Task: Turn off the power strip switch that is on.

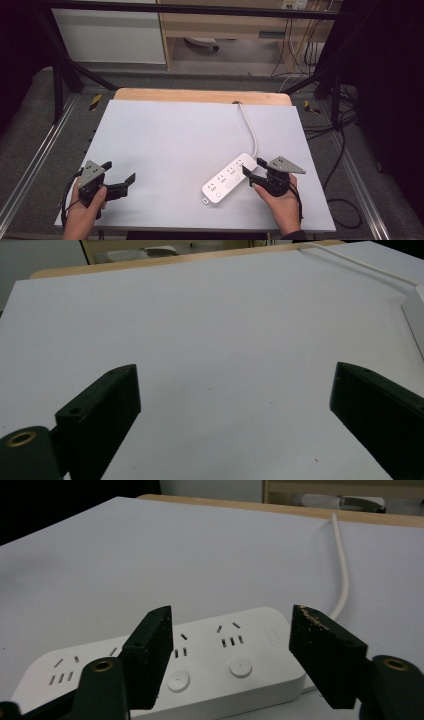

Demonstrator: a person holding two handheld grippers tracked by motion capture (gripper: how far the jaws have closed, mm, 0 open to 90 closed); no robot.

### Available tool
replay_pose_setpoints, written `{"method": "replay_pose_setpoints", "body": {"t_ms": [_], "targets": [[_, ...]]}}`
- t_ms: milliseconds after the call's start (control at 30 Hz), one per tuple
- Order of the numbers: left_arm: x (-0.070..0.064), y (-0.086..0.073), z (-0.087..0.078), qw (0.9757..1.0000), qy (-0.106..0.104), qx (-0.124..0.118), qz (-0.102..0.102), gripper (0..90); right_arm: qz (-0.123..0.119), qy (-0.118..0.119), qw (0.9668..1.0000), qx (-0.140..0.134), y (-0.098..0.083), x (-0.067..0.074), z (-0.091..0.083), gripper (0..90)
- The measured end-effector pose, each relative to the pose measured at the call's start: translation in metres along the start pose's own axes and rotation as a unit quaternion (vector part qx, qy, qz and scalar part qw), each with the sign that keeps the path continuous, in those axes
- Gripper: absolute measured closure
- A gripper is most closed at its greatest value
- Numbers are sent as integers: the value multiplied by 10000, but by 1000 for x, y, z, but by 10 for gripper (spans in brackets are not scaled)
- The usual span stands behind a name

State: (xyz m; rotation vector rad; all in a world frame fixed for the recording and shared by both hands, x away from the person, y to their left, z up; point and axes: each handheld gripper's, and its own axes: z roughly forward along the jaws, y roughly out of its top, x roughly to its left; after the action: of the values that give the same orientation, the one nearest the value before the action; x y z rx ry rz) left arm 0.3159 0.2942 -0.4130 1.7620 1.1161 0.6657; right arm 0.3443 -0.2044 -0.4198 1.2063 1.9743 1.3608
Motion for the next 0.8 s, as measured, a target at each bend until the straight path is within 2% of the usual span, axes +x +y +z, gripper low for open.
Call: {"method": "replay_pose_setpoints", "body": {"t_ms": [333, 433, 633, 800], "targets": [[0, 0, 0, 10000, 2, -2, -9, 60, 154, -206, 9997, -47, 3, -6, -8, 88], [0, 0, 0, 10000, 2, -2, -6, 60, 180, -265, 9995, -61, 4, -7, -9, 48], [1, 0, 0, 10000, 5, -7, -18, 60, 237, -292, 9993, -69, 5, -7, -11, 41], [1, 0, 0, 10000, 3, -5, -29, 61, 226, -229, 9993, -179, 6, -7, -17, 32]]}}
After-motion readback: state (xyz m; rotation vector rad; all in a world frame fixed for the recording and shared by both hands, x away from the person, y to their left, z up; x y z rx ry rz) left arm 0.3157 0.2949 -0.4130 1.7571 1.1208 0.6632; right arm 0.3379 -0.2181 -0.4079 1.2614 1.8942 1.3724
